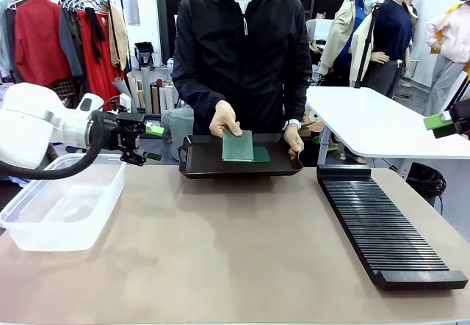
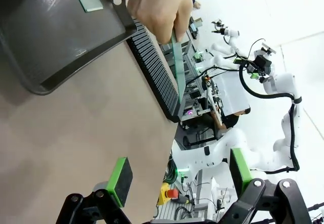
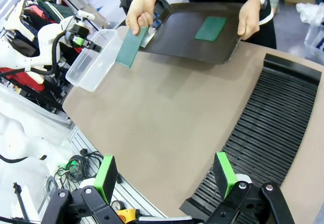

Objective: Sort PCBs into racks and boxes based on the side picked up.
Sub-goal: Pick up the Blank PCB handed by the Human.

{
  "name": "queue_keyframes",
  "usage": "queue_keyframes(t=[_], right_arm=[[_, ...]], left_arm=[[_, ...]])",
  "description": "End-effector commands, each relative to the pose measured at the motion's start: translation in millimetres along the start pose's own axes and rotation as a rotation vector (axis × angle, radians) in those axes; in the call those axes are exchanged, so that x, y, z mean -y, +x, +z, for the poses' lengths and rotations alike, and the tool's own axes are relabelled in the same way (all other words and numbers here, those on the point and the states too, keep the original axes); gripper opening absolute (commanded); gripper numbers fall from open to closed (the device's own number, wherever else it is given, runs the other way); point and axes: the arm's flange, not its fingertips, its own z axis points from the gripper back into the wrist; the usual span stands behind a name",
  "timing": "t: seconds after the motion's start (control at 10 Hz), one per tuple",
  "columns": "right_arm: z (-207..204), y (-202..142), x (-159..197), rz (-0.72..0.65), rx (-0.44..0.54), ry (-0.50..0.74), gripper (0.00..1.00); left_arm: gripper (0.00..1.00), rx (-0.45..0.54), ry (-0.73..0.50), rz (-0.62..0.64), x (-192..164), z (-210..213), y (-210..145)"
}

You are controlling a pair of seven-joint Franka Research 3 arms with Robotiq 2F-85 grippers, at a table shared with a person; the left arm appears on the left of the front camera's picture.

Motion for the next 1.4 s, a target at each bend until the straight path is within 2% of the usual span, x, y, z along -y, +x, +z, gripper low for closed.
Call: queue_keyframes(t=[0.0, 0.4, 0.8, 1.3], right_arm=[[-1, 1, 0, 0.011, 0.023, 0.023, 1.0], [-1, 1, 0, 0.011, 0.023, 0.023, 1.0], [-1, 1, 0, 0.011, 0.023, 0.023, 1.0], [-1, 1, 0, 0.011, 0.023, 0.023, 1.0]], left_arm=[[1.0, 0.004, -0.047, -0.052, -8, -14, 10], [1.0, -0.014, -0.1, -0.1, -19, -60, 17], [1.0, 0.081, -0.077, -0.078, -19, -98, 19], [1.0, 0.037, -0.059, -0.126, -7, -144, 18]])
